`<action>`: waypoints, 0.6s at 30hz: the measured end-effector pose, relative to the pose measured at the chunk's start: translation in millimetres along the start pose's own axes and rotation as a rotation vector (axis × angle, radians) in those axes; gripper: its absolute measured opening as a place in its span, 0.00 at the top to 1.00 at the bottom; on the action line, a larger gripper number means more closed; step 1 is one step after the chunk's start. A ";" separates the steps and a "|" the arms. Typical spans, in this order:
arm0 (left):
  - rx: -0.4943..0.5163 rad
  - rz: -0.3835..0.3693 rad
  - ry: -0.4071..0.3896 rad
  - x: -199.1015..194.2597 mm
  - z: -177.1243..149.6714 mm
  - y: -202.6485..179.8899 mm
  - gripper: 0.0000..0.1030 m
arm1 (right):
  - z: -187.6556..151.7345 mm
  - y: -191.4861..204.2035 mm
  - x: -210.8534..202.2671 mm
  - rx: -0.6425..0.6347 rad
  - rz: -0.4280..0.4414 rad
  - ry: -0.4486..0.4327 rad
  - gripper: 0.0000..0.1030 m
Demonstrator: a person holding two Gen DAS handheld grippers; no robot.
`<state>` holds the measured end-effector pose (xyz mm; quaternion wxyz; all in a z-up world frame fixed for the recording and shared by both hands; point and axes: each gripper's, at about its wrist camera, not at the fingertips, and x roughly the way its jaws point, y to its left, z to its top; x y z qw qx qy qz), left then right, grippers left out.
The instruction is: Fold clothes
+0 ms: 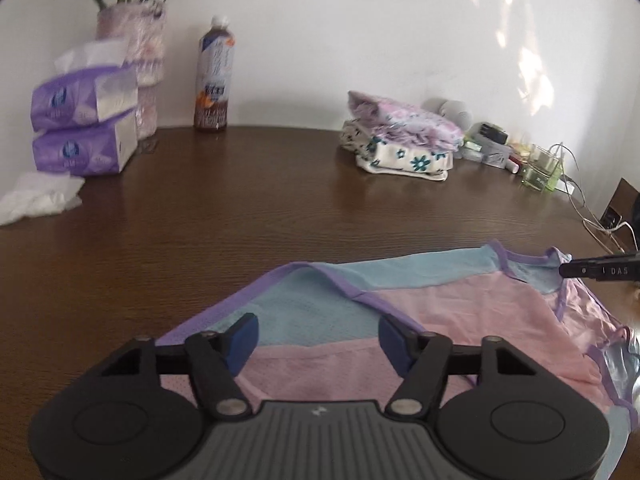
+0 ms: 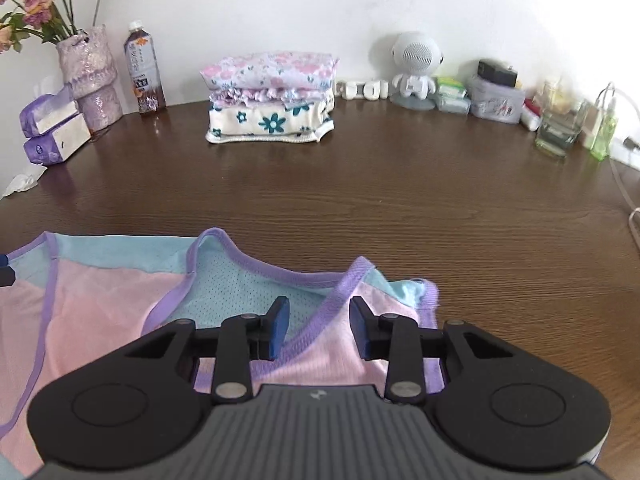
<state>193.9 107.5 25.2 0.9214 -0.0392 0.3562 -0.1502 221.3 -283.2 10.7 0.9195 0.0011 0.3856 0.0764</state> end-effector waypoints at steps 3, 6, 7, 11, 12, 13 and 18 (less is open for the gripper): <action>-0.005 -0.013 0.021 10.6 1.0 6.9 0.54 | -0.6 3.4 11.6 -0.021 0.016 0.007 0.66; 0.037 0.023 0.014 12.2 -1.7 4.0 0.54 | -4.1 7.5 18.3 -0.063 -0.032 0.009 0.64; 0.052 0.036 0.011 12.3 -2.7 2.8 0.54 | -4.1 6.1 18.3 -0.060 -0.047 0.009 0.63; 0.111 0.082 -0.006 12.2 -8.0 -1.5 0.54 | -3.8 -3.8 17.6 -0.038 -0.091 0.008 0.64; 0.120 0.090 -0.010 11.9 -9.1 -2.7 0.54 | -4.2 -6.6 17.3 -0.035 -0.096 0.004 0.64; 0.121 0.094 -0.011 11.8 -9.2 -3.6 0.53 | -4.5 -9.5 17.1 -0.032 -0.102 0.001 0.64; 0.126 0.070 -0.064 -0.1 -2.3 -8.8 0.52 | 1.7 2.4 2.6 -0.039 -0.038 -0.051 0.63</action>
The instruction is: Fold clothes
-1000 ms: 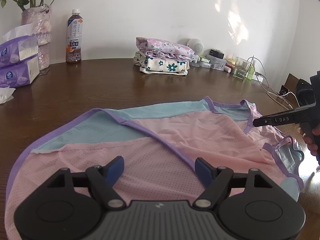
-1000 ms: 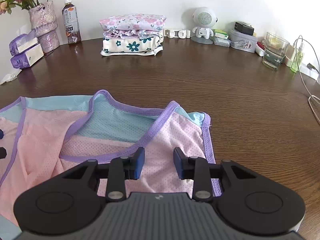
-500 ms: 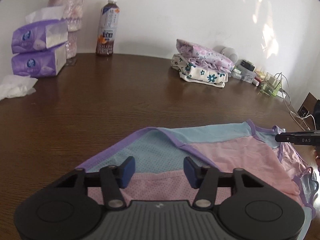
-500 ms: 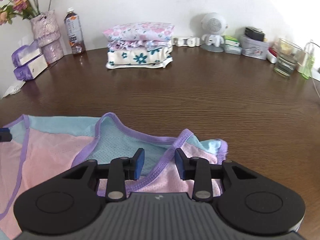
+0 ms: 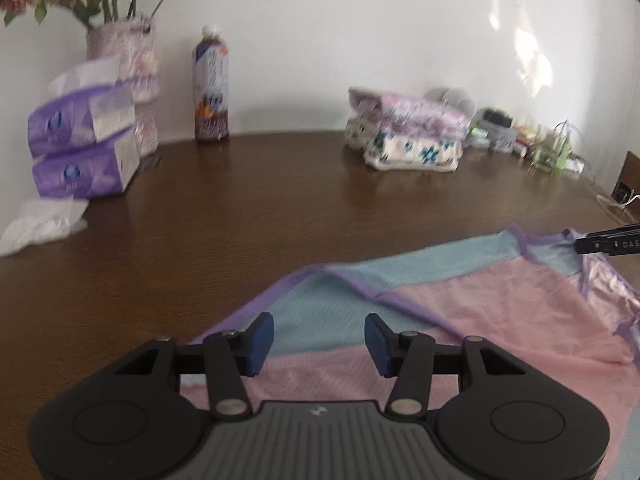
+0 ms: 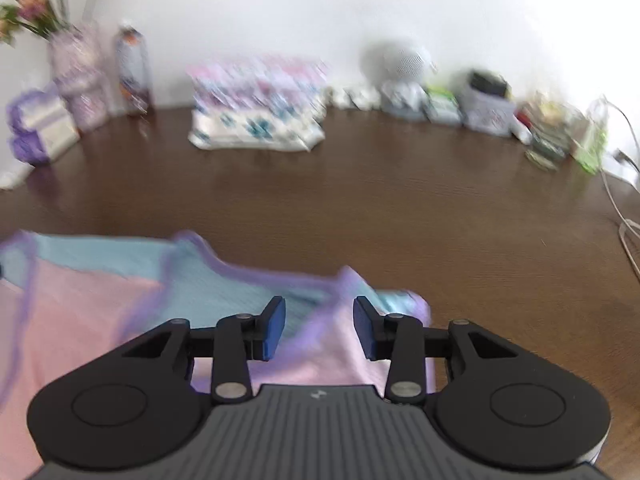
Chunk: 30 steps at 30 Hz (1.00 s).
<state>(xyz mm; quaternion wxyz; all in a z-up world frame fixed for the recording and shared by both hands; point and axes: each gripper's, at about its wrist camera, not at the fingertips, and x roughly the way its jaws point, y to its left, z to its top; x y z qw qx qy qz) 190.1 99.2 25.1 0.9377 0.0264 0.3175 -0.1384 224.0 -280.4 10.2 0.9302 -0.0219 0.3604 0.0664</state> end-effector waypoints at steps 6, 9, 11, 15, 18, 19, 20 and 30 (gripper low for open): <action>-0.047 -0.034 0.028 6.0 3.1 10.0 0.63 | 5.1 21.3 19.1 -0.036 0.049 0.037 0.64; -0.073 -0.026 0.051 12.1 -0.7 20.0 0.68 | 1.1 20.6 24.6 -0.033 0.039 0.033 0.64; -0.077 -0.016 0.048 13.2 -2.7 25.2 0.69 | 0.3 15.4 25.5 -0.014 0.021 0.031 0.64; -0.085 -0.006 0.042 11.3 -5.0 30.3 0.70 | -0.1 4.3 26.2 0.016 -0.009 0.032 0.64; -0.087 0.004 0.034 9.1 -7.4 31.7 0.70 | -1.0 1.5 26.6 0.016 -0.016 0.028 0.64; -0.096 0.003 0.030 8.4 -7.8 32.8 0.70 | -1.2 1.0 26.8 0.017 -0.017 0.025 0.64; -0.105 0.001 0.027 7.6 -8.3 34.0 0.70 | -1.4 0.5 26.9 0.018 -0.018 0.023 0.64; -0.223 -0.046 0.024 13.9 5.0 45.4 0.88 | -2.9 0.4 26.0 0.022 -0.017 0.011 0.62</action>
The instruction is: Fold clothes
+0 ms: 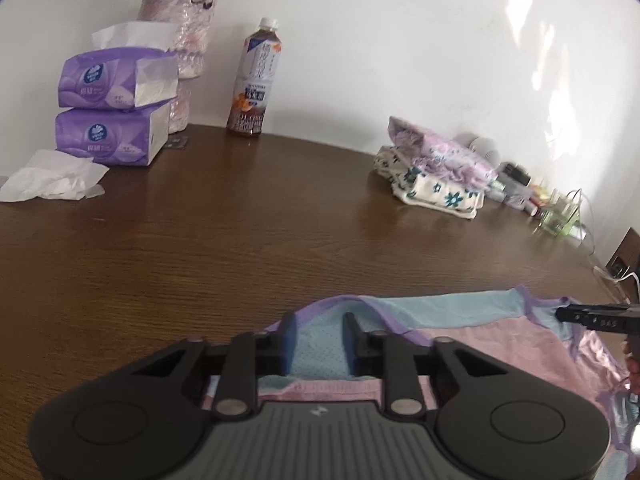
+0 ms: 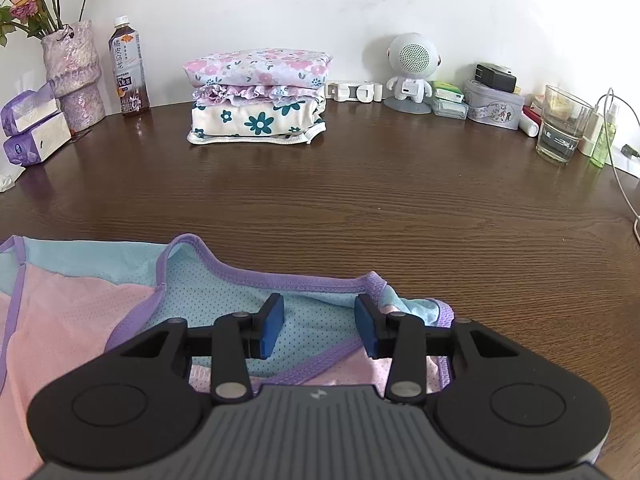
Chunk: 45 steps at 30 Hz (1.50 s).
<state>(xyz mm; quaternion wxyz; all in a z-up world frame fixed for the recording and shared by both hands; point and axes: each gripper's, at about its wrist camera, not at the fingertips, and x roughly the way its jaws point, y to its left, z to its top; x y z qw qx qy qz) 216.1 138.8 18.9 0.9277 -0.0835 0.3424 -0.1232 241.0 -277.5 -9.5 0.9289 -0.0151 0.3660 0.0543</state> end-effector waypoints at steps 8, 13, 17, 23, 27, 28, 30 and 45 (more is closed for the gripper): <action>0.016 0.078 -0.002 4.2 -4.6 8.3 0.95 | -2.3 -1.9 -0.7 -0.007 0.010 -0.013 0.61; -0.009 0.042 -0.021 -2.3 -6.9 12.5 0.86 | -2.7 -0.6 -1.0 -0.007 0.005 -0.019 0.61; 0.009 0.010 -0.087 -33.2 -8.1 3.5 0.71 | 0.7 -1.9 -23.1 0.057 0.068 -0.051 0.61; 0.099 0.004 -0.011 -57.6 -40.6 -14.3 0.69 | -22.0 13.4 -58.6 -0.012 0.084 -0.049 0.60; 0.100 0.030 0.016 -56.9 -54.9 -15.4 0.71 | -41.8 13.6 -54.4 -0.020 0.054 0.001 0.60; 0.103 0.043 0.018 -58.9 -56.2 -15.1 0.73 | -44.8 11.9 -54.3 -0.013 0.040 -0.004 0.60; 0.123 0.069 0.016 -63.4 -60.3 -12.3 0.76 | -49.7 8.3 -55.9 -0.003 0.014 -0.025 0.60; 0.136 0.103 -0.038 -76.2 -38.7 -8.3 0.73 | -52.6 3.4 -69.1 0.032 0.012 -0.107 0.57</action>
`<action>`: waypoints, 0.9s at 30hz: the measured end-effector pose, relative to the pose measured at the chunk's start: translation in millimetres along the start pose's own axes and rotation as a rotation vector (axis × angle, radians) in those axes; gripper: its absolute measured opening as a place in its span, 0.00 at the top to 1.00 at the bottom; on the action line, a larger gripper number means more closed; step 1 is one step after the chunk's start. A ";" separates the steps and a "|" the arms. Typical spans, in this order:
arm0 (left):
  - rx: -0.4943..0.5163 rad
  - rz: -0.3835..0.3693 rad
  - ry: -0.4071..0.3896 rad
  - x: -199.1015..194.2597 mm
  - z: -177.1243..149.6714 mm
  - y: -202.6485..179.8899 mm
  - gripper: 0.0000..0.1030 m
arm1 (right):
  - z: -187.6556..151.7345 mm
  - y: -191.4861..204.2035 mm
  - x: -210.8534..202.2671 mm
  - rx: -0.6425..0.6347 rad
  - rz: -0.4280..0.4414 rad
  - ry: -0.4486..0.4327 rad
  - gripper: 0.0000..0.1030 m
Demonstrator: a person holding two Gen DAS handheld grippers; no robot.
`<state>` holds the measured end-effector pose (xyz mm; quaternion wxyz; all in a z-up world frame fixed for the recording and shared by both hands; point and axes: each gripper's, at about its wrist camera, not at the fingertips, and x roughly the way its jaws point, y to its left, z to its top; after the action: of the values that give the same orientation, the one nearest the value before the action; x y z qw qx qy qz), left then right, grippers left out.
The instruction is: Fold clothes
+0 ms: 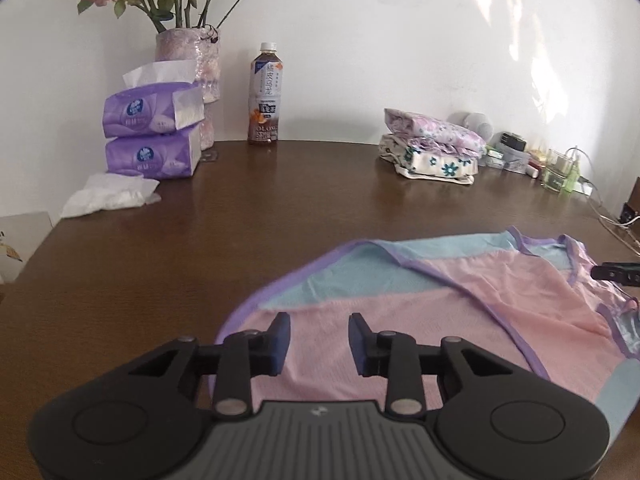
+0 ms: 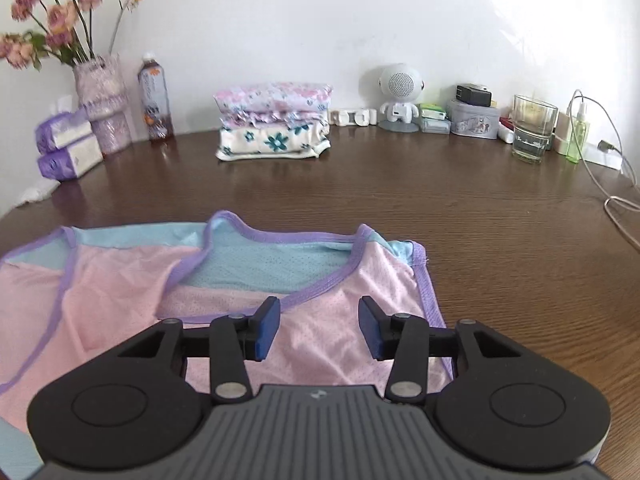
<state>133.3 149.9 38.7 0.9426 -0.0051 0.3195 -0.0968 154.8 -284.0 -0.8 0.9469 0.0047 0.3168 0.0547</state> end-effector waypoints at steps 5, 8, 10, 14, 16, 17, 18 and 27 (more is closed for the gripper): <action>0.005 0.047 0.070 27.6 9.4 5.3 0.81 | 1.0 -2.6 16.4 -0.001 -0.058 0.049 0.57; 0.022 0.089 0.085 35.4 4.7 9.1 0.80 | -0.3 -6.1 16.2 0.006 -0.053 0.050 0.57; 0.025 0.121 0.077 34.0 2.0 11.2 0.80 | -1.3 -6.8 15.9 0.007 -0.053 0.047 0.56; 0.002 0.128 0.063 30.6 -0.2 16.4 0.80 | -2.8 -8.1 15.1 0.008 -0.051 0.041 0.54; -0.029 0.125 0.060 22.1 -3.1 17.4 0.80 | -3.5 -8.1 5.1 0.020 -0.041 0.028 0.54; -0.042 0.103 0.050 13.0 -5.9 16.8 0.79 | -4.9 -7.3 -5.0 0.027 -0.028 0.008 0.54; -0.050 0.076 0.040 3.2 -9.1 15.0 0.76 | -6.2 -6.5 -15.0 0.033 -0.014 -0.012 0.53; 0.022 0.002 0.085 -44.9 -53.3 -21.4 0.76 | -36.4 17.0 -54.3 -0.030 0.051 -0.013 0.51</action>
<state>62.5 140.1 24.9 0.9284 0.0096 0.3580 -0.0994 88.2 -273.8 3.4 0.9471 -0.0011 0.3098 0.0834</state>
